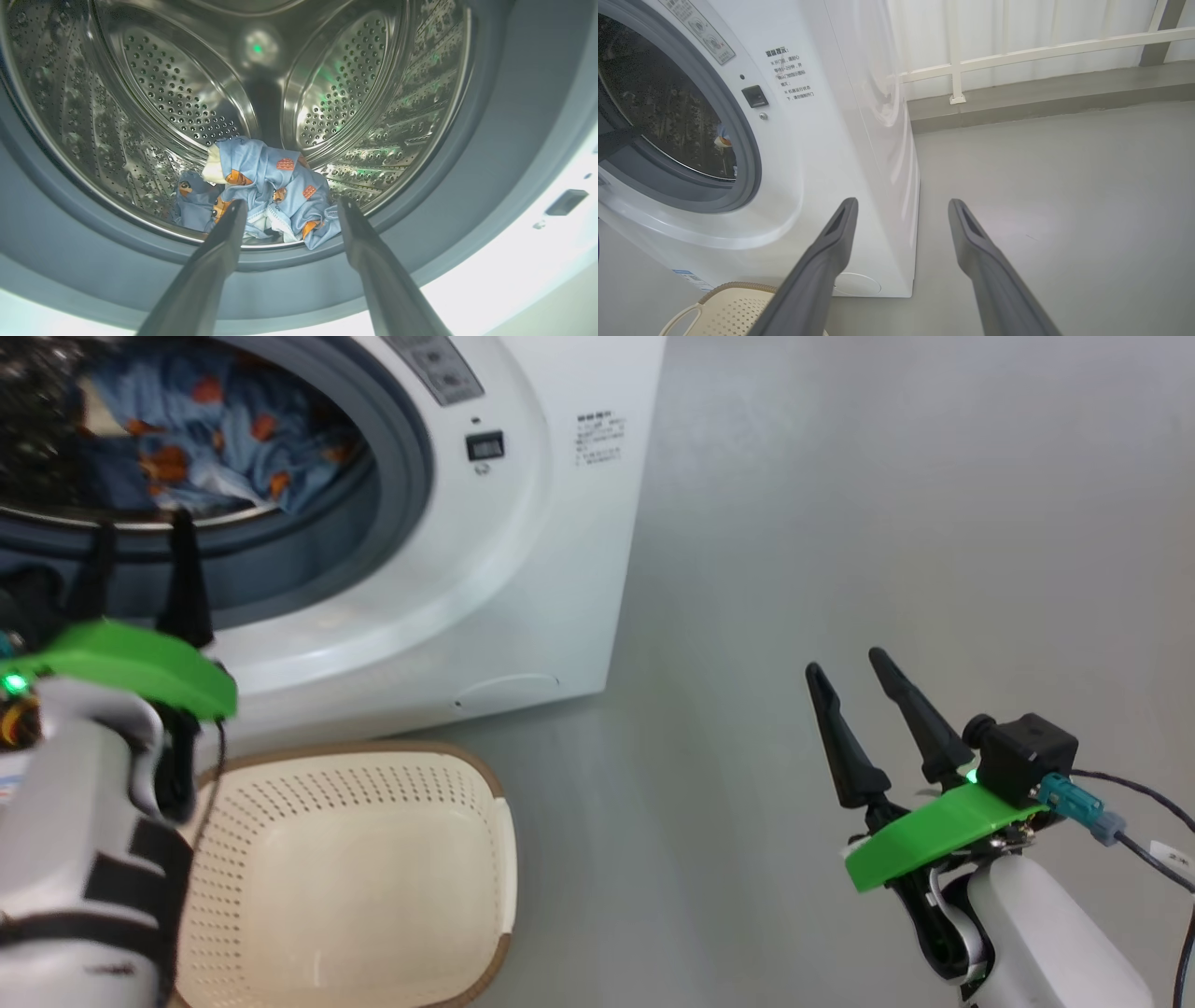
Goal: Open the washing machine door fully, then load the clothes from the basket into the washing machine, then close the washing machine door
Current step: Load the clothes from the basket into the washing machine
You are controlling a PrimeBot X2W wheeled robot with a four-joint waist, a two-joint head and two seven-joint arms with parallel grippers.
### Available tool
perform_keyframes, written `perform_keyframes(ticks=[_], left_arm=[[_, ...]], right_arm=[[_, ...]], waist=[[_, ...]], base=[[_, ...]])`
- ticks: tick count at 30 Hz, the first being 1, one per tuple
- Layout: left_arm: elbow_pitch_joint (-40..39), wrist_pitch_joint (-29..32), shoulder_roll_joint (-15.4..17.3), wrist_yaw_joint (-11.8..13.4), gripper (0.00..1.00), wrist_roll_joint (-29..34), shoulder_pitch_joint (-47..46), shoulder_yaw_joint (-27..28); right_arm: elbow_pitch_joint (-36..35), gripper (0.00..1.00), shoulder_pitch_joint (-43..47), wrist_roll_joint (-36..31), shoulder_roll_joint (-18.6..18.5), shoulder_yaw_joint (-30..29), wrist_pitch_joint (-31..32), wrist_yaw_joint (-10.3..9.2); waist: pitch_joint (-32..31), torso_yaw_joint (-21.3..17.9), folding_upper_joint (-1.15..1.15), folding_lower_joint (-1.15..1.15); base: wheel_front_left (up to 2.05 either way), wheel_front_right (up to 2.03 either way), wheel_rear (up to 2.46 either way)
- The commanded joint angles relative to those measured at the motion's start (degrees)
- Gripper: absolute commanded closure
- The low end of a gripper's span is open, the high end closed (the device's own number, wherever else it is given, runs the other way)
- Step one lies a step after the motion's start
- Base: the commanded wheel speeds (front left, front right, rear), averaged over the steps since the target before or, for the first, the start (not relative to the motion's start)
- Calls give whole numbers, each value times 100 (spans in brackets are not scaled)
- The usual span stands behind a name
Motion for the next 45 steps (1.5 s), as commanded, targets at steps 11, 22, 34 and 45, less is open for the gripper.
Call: perform_keyframes(ticks=[11,22,34,45], left_arm=[[-1673,-35,14,295,0,520,1971,589],[-3026,-36,-200,494,0,581,3564,946],[-3681,-17,-349,618,0,556,4385,1038],[-3832,50,-312,674,0,576,4472,949]], right_arm=[[-39,0,437,272,-301,94,-46,26],[-122,0,722,320,-376,33,-46,26],[-180,0,878,255,-462,-31,-46,26],[-159,0,819,243,-426,40,-46,26]], waist=[[-1256,490,0,0],[-1632,574,0,0],[-1744,636,0,0],[-1736,609,0,0]], base=[[0,0,0],[0,0,0],[0,0,0],[0,0,0]])
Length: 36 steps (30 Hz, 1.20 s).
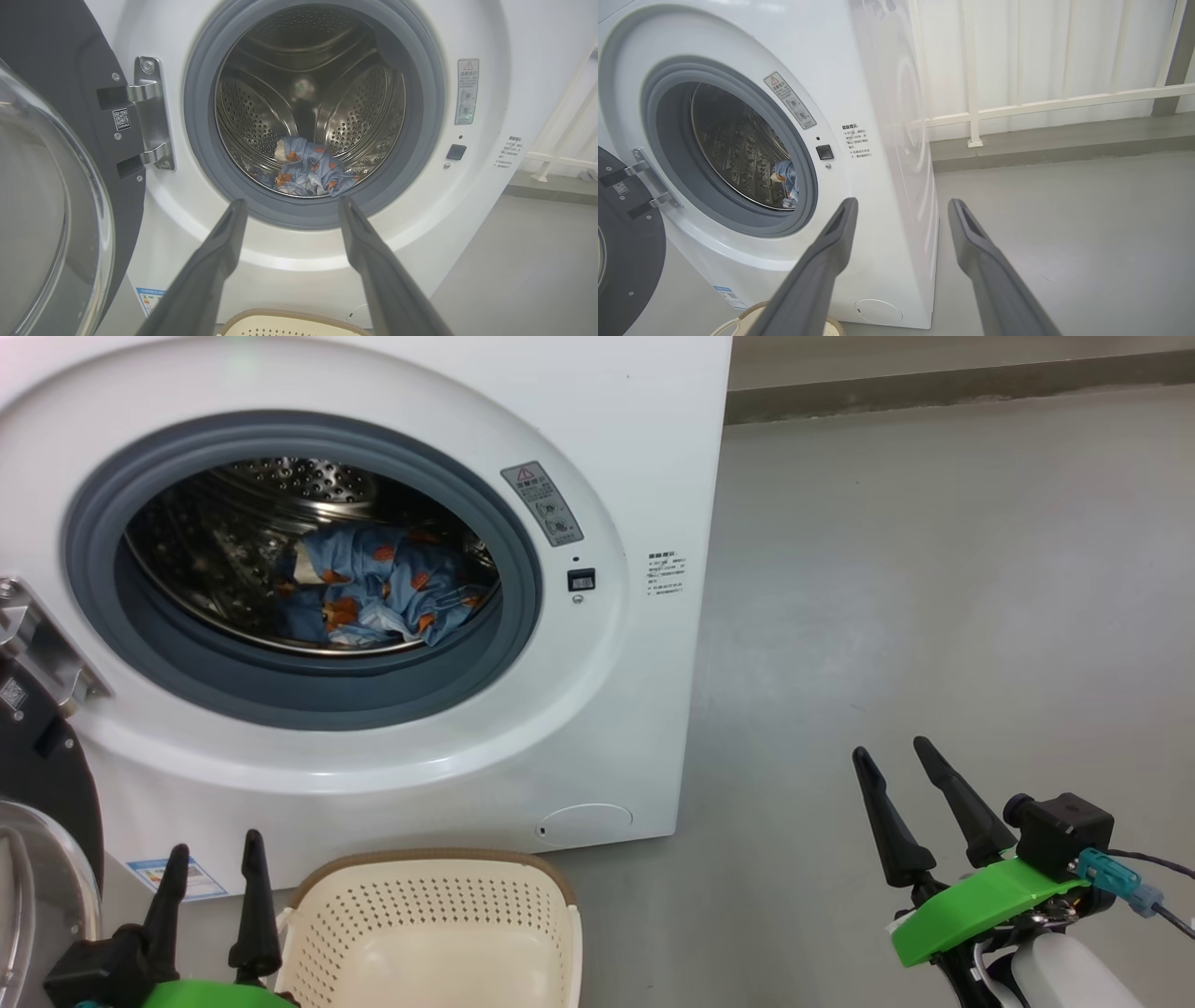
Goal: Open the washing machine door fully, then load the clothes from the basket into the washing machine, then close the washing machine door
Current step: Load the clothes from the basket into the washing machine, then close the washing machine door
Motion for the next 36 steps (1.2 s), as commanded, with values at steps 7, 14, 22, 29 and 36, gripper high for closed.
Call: perform_keyframes(ticks=[7,14,22,29,36], left_arm=[[-153,-11,141,30,0,20,-128,108],[-109,-16,181,-6,0,31,-164,45],[-99,-29,174,8,0,10,-178,24],[-109,-40,167,0,0,-27,-180,14],[-114,-41,182,18,0,-33,-181,-23]], right_arm=[[-91,0,-96,-24,-61,188,-46,26],[-69,0,-111,-18,-70,215,-46,26],[-41,0,-116,-12,-77,231,-46,26],[-41,0,-112,-10,-79,239,-46,26],[-29,0,-119,-7,-86,256,-46,26]], waist=[[2,-10,0,0],[3,-13,0,0],[-4,-21,0,0],[-13,-26,0,0],[-9,-32,0,0]], base=[[0,0,0],[0,0,0],[0,0,0],[0,0,0],[0,0,0]])
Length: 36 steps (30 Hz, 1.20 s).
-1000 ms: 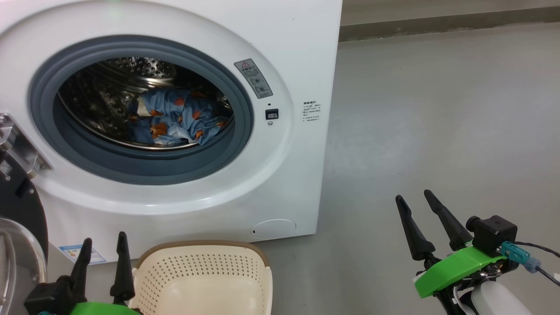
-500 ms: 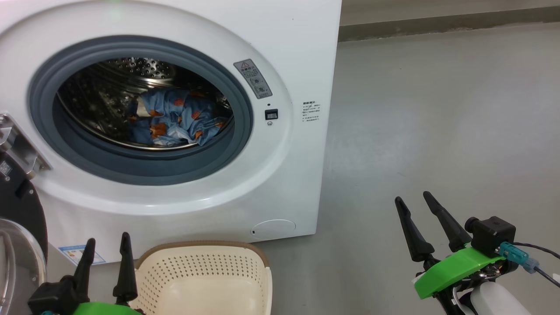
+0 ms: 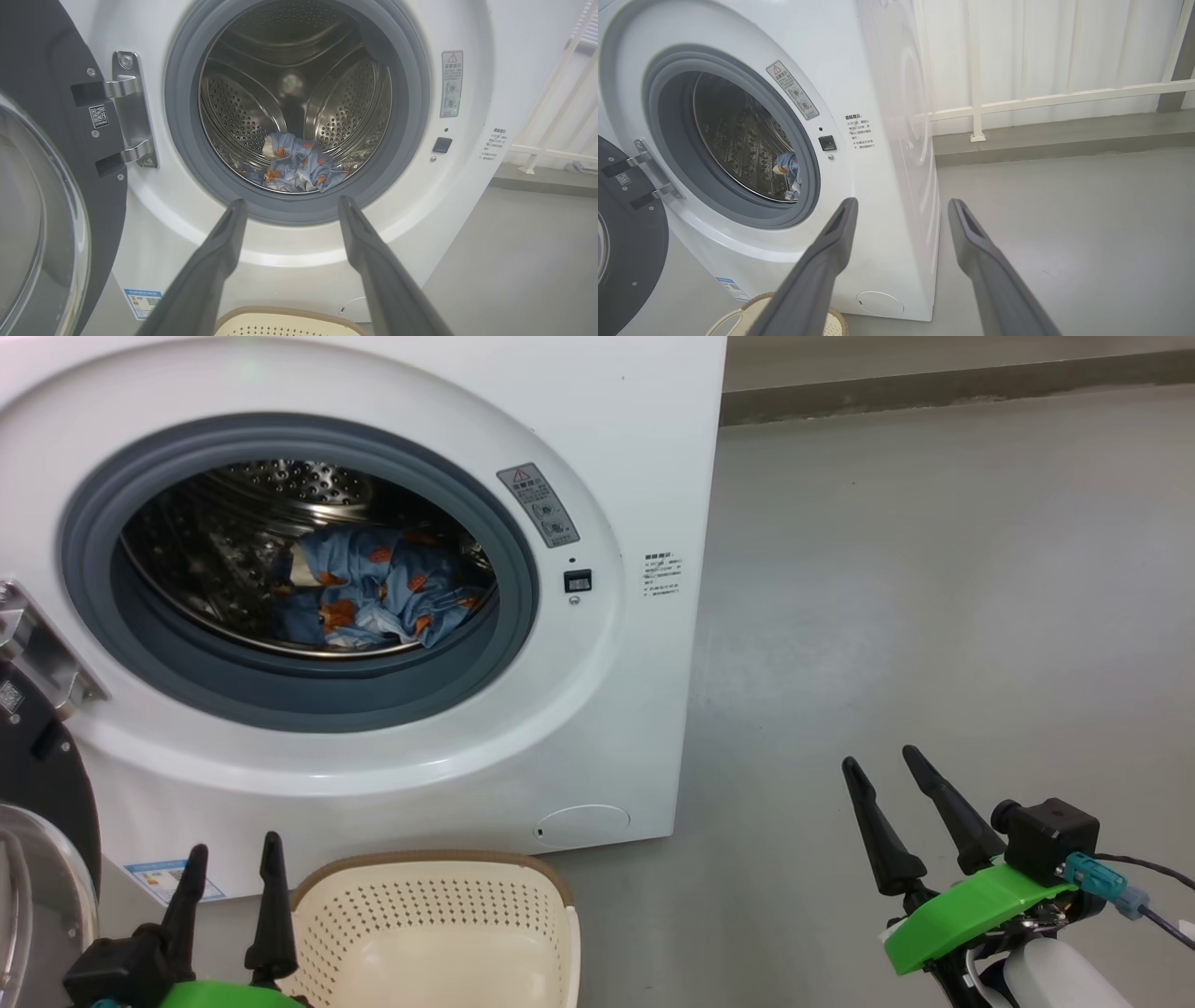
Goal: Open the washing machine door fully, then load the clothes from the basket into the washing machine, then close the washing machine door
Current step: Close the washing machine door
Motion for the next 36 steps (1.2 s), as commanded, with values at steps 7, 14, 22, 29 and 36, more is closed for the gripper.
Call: perform_keyframes(ticks=[7,14,22,29,36], left_arm=[[-119,-43,170,21,0,-48,-168,152],[-141,-51,178,40,0,-56,-156,145],[-162,-57,168,64,0,-81,-153,132],[-159,-62,166,54,0,-122,-176,133],[-167,-71,165,44,0,-131,-175,145]], right_arm=[[-105,0,-110,-1,-98,138,-46,26],[-93,0,-109,16,-114,171,-46,26],[-68,0,-129,37,-123,194,-46,26],[-49,0,-141,41,-110,167,-46,26],[-34,0,-154,47,-102,144,-46,26]], waist=[[-6,-9,0,0],[-21,-20,0,0],[-14,-37,0,0],[-4,-41,0,0],[-19,-31,0,0]], base=[[0,0,0],[0,0,0],[0,0,0],[-18,18,0],[-107,107,0]])
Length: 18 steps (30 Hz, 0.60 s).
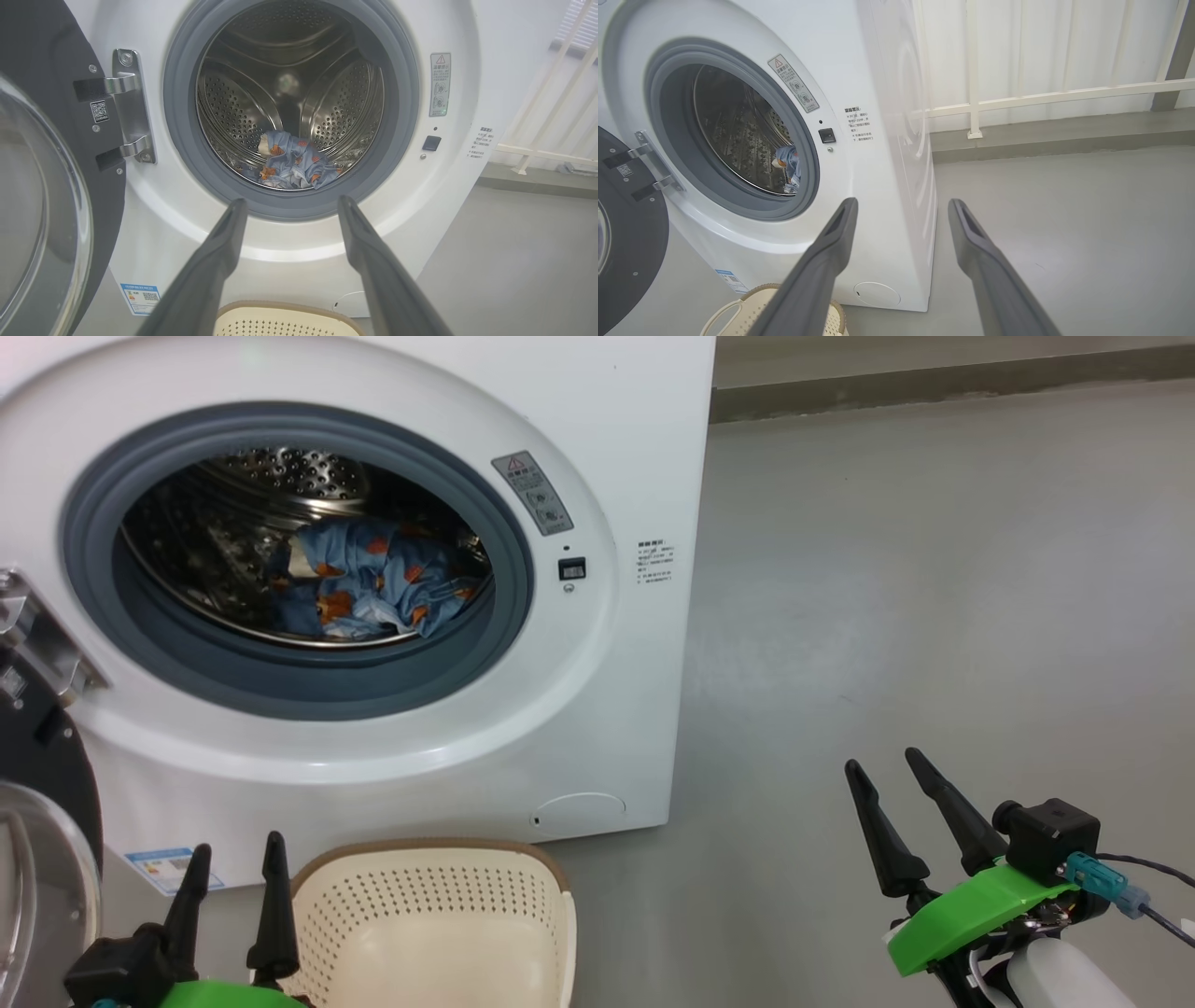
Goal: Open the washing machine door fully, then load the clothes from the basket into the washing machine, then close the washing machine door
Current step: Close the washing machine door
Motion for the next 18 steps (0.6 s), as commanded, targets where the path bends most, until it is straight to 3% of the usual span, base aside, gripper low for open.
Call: perform_keyframes(ticks=[1,10,18], left_arm=[[-154,-63,149,39,0,-32,-172,203],[-94,-67,157,57,0,-25,-182,187],[-73,-70,164,54,0,-35,-176,179]], right_arm=[[-103,0,-132,39,-37,95,-46,26],[-84,0,-139,60,-35,90,-46,26],[-86,0,-130,66,-30,90,-46,26]], waist=[[-10,5,0,0],[-73,24,0,0],[-120,33,0,0]], base=[[-162,162,0],[-155,155,0],[-45,45,0]])
